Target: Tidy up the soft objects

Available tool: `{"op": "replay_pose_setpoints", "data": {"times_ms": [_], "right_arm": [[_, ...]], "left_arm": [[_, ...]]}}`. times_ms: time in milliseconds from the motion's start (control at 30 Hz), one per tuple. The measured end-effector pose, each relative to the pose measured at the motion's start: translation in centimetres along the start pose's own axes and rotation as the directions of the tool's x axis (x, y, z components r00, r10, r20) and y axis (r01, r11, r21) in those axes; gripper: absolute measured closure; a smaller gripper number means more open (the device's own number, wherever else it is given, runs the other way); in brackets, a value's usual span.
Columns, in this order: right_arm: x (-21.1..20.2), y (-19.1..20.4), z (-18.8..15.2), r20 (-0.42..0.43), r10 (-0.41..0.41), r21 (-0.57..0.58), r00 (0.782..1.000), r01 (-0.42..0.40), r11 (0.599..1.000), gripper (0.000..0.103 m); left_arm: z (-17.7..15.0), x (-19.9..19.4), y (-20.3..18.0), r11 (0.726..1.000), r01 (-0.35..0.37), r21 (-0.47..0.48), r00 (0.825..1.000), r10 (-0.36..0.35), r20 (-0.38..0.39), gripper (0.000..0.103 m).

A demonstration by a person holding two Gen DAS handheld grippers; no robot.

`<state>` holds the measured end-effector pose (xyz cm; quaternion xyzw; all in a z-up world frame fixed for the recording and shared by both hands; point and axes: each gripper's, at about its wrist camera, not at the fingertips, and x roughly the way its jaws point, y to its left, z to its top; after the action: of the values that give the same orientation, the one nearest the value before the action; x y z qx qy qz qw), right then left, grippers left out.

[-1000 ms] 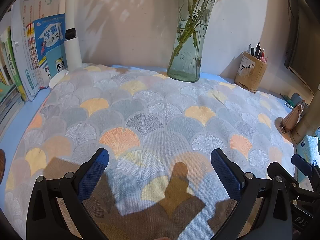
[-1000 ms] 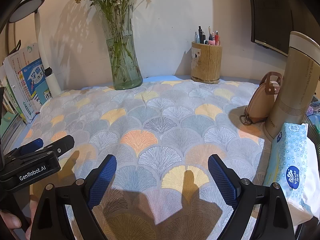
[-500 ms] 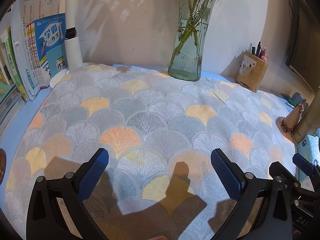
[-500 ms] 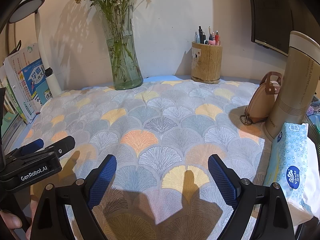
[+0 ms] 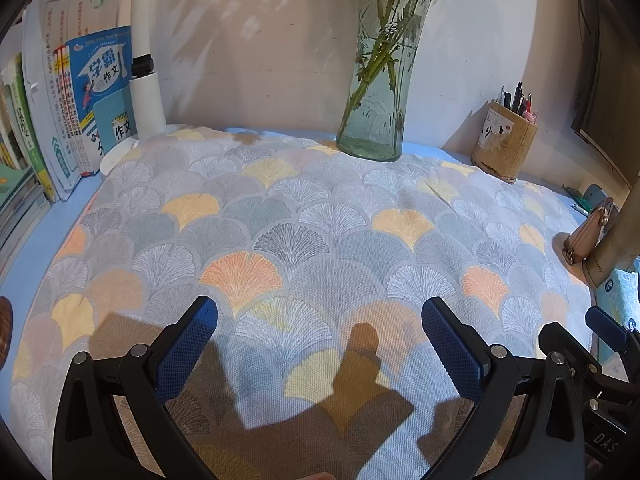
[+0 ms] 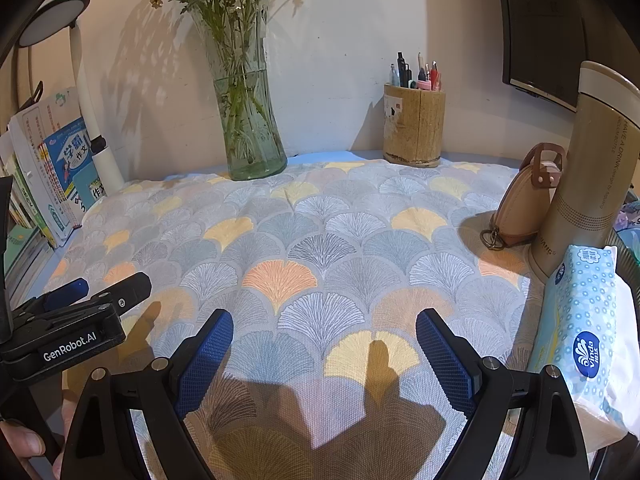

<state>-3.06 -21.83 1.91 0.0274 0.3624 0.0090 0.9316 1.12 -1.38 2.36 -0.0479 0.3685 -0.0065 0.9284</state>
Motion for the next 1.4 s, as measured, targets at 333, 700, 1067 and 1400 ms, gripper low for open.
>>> {"op": "replay_pose_setpoints", "data": {"times_ms": [333,700,1067,1400], "right_arm": [[-0.1,0.0,-0.6,-0.096,0.021,0.046,0.995,-0.016,0.999,0.011],[0.4,0.3,-1.0,-0.108,0.016,0.026,0.994,-0.014,1.0,0.011],[0.4,0.3,-0.9,-0.11,0.016,0.027,0.994,-0.013,1.0,0.011],[0.5,0.5,-1.0,-0.113,0.015,0.027,0.993,-0.012,1.0,0.011]], "left_arm": [[-2.0,-2.3,0.8,0.999,-0.032,0.013,0.997,0.032,-0.072,0.001],[-2.8,-2.6,0.6,0.993,-0.102,0.053,0.994,0.103,-0.02,0.001],[-2.7,-2.3,0.8,0.995,-0.091,0.041,0.995,0.092,-0.029,0.001],[-2.7,-2.3,0.9,0.996,-0.087,0.035,0.996,0.088,-0.029,0.001]]}}
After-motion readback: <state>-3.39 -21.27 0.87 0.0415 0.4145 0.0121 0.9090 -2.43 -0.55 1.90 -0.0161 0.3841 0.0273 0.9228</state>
